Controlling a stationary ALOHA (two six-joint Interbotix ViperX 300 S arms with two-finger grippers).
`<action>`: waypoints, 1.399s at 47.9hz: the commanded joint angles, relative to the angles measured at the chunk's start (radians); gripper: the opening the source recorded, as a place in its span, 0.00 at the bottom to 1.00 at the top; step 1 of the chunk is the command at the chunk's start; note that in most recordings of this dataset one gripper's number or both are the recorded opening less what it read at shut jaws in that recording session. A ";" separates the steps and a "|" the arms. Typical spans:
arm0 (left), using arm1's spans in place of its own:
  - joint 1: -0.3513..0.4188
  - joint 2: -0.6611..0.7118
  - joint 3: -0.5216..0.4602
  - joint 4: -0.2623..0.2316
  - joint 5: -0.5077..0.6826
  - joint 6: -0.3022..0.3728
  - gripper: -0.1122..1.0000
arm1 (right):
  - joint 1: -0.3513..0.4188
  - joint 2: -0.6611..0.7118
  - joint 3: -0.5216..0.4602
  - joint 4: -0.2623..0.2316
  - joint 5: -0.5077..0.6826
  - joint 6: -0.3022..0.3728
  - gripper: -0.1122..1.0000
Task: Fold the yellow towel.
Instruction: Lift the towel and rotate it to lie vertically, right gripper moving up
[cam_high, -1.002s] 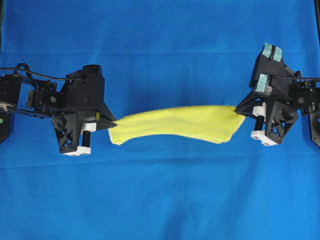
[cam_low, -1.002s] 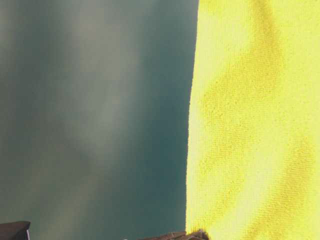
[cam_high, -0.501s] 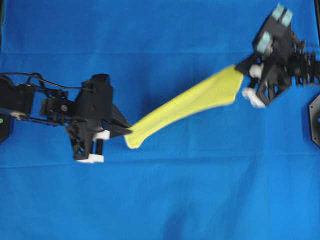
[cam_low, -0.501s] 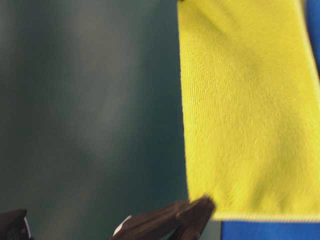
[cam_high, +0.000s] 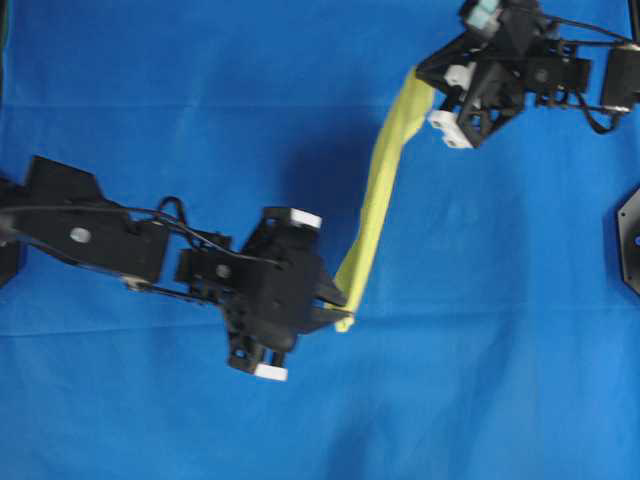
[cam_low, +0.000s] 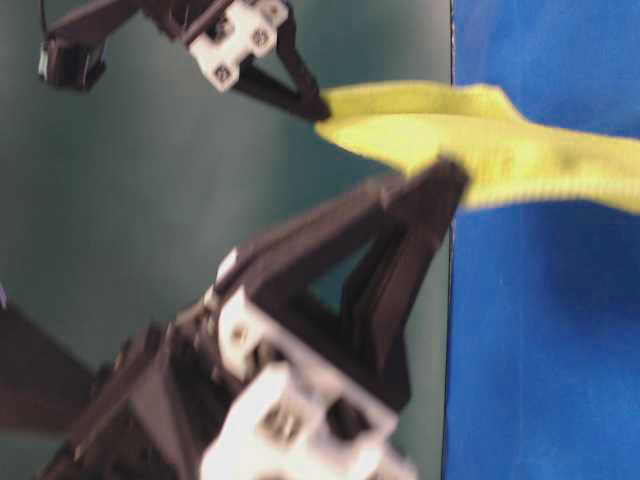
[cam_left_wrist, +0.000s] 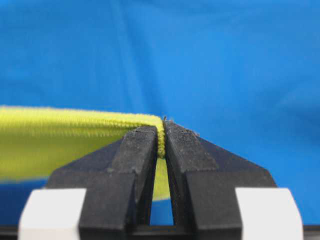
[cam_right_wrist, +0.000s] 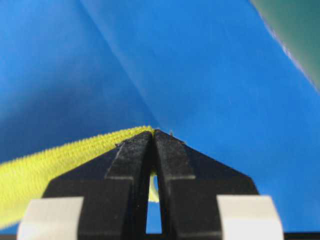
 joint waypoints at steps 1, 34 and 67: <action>-0.066 0.017 -0.063 -0.003 -0.008 0.012 0.15 | -0.052 0.029 -0.064 -0.012 -0.012 -0.025 0.13; -0.067 0.176 -0.216 -0.003 -0.155 0.014 0.15 | -0.086 -0.029 -0.009 -0.012 0.025 -0.043 0.14; -0.037 0.374 -0.382 -0.006 -0.164 -0.015 0.15 | -0.104 -0.051 0.137 -0.012 -0.020 -0.054 0.13</action>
